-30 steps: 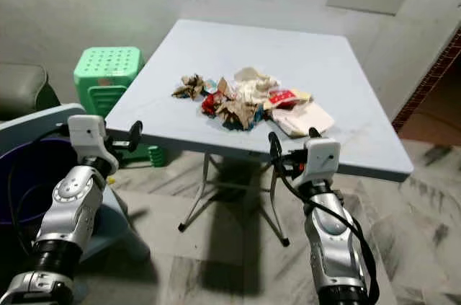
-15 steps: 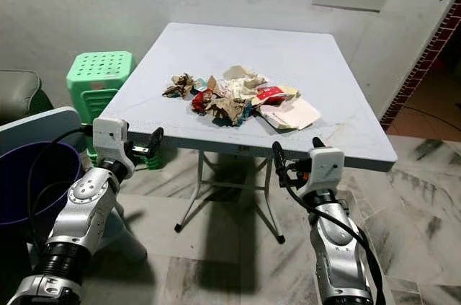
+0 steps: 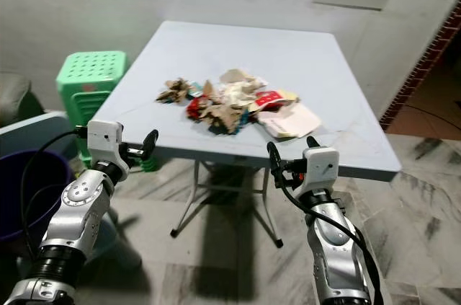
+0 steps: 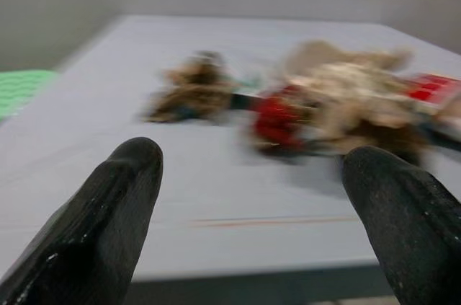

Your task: Picking trash to rubbish bin

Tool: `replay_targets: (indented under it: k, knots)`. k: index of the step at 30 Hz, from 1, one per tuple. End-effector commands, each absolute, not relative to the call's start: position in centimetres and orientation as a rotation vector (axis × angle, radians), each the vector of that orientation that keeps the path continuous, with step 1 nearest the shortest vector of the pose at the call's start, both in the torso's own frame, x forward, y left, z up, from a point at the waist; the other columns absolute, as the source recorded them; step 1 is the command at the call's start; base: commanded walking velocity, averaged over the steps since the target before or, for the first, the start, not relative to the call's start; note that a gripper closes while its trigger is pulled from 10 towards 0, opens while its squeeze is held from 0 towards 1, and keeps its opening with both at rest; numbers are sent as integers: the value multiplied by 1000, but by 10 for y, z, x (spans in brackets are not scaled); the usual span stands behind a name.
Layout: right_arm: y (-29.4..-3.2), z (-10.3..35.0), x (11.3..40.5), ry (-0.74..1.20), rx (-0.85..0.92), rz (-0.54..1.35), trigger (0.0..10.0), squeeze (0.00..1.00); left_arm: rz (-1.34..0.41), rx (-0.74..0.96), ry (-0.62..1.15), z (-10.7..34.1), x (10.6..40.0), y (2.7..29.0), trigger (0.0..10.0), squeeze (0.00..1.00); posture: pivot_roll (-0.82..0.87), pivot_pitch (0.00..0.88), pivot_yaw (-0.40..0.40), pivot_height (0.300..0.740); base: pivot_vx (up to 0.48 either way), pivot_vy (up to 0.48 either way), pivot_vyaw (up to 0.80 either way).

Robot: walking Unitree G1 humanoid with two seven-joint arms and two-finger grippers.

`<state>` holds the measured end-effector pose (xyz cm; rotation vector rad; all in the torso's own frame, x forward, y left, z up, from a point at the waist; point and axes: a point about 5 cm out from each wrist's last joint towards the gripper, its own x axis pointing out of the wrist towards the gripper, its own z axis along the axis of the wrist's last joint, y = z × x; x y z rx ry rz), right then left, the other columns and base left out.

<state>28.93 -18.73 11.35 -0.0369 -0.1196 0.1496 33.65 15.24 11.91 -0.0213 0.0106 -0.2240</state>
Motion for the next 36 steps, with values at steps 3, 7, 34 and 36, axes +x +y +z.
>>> replay_targets:
  k: [3, 7, 34, 36]
  knots:
    - [-186, 117, 289, -127, -32, 156, 10000, 0, -233, 9, 11, 121, 336, 153, 10000, 0, -32, 0, -36, 740, 339, 0, 0]
    - [-186, 117, 289, -126, -32, 159, 10000, 0, -258, -4, 4, 121, 335, 149, 10000, 0, -34, 0, -35, 740, 0, 0, 0]
    - [-185, 128, 281, -142, -62, 222, 10000, 0, -678, 154, -78, 145, 350, 101, 10000, 0, -92, 3, -28, 740, 0, 0, 0]
    - [-184, 129, 279, -142, -66, 235, 10000, 0, -679, 143, -71, 146, 354, 99, 10000, 0, -100, 7, -26, 740, 0, 0, 0]
